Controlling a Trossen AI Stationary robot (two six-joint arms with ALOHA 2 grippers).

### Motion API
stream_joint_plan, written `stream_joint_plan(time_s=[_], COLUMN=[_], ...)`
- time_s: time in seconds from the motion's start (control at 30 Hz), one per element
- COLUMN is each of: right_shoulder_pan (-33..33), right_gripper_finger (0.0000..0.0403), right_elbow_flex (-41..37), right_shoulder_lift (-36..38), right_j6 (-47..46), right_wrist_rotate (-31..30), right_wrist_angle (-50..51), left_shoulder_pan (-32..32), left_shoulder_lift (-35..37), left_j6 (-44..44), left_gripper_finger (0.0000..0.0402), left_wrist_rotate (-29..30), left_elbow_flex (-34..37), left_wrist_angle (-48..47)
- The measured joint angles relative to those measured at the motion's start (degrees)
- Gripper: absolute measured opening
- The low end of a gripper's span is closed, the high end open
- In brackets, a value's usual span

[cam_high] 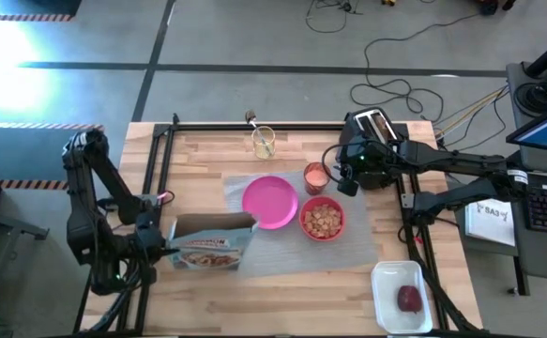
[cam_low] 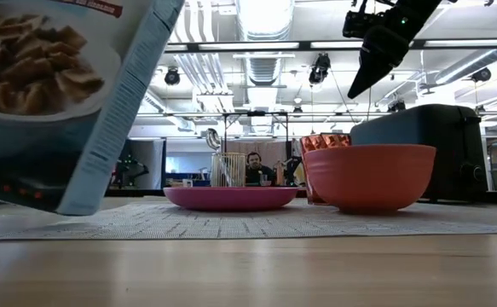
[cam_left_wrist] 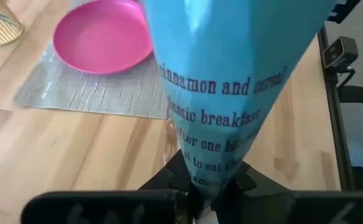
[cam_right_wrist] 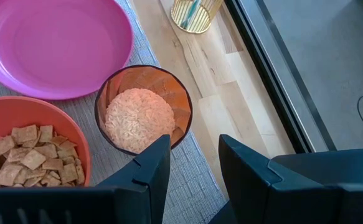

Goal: Arrange a breakfast setting
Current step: Move the cereals to the top left of the table

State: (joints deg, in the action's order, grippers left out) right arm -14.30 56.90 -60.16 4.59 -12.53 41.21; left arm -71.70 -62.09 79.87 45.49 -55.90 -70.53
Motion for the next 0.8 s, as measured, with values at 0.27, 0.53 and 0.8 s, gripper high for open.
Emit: stream_joint_plan(time_s=[0.27,0.53,0.8], right_shoulder_pan=[0.01,-0.01,0.01], right_gripper_finger=[0.0128,0.0128,0.0128], right_elbow_flex=[0.0,0.0,0.0], right_shoulder_lift=[0.0,0.0,0.0], right_j6=[0.01,0.01,0.0], right_wrist_rotate=[-0.01,-0.01,0.0], right_wrist_angle=[0.0,0.0,0.01], left_shoulder_pan=[0.03,0.07,0.07], left_shoulder_lift=[-2.58,-2.77,-1.63], left_j6=[0.15,8.08,19.17], left_gripper_finger=[0.0002,0.0,0.0], left_wrist_rotate=[0.27,0.6,0.49], left_elbow_flex=[-0.63,-0.65,-2.52], left_wrist_angle=[0.19,-5.49,-18.72])
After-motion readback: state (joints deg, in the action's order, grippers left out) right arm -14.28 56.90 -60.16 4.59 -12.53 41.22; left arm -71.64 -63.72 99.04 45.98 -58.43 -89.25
